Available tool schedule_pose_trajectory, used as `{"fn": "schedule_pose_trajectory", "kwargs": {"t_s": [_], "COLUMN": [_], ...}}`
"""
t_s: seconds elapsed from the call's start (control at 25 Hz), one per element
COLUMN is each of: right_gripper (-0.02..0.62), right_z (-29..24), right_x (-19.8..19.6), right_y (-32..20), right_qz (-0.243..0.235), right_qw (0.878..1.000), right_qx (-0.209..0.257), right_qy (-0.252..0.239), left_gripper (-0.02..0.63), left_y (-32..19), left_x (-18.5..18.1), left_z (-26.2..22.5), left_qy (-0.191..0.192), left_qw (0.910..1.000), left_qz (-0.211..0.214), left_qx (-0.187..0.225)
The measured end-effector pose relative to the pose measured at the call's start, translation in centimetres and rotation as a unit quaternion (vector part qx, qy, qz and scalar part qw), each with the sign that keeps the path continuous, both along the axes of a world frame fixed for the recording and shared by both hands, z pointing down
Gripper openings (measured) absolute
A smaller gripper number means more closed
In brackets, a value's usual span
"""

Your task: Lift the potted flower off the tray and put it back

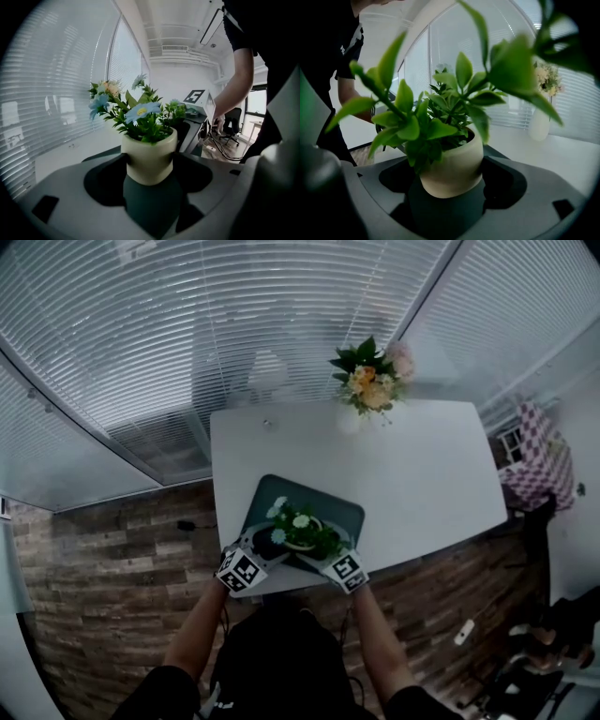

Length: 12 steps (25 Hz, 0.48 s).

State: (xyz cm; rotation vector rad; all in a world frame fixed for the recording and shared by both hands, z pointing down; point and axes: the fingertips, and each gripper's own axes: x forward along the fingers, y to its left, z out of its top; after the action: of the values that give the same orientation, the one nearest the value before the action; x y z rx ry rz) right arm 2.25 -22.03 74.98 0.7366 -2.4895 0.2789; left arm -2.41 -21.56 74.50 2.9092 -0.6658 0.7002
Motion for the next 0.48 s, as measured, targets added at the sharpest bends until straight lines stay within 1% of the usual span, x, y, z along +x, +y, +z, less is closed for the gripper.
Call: {"fn": "schedule_pose_trajectory", "kwargs": {"t_s": [0.2, 0.48], "right_gripper": [0.405, 0.405], "right_z": [-2.7, -6.4], "right_x": [0.4, 0.7], "right_y": [0.5, 1.6], "right_qz": [0.004, 0.011], "right_qw": [1.0, 0.998], "right_qx": [0.022, 0.056], "right_qy": [-0.015, -0.029], "left_gripper": [0.291, 0.291], "left_y": [0.4, 1.7], "left_x": [0.4, 0.7], "left_z": [-3.0, -6.7], "left_qy": [0.009, 0.008], "left_qw": [0.9998, 0.9992], "left_qz": [0.004, 0.009], "left_qx": [0.016, 0.038]}}
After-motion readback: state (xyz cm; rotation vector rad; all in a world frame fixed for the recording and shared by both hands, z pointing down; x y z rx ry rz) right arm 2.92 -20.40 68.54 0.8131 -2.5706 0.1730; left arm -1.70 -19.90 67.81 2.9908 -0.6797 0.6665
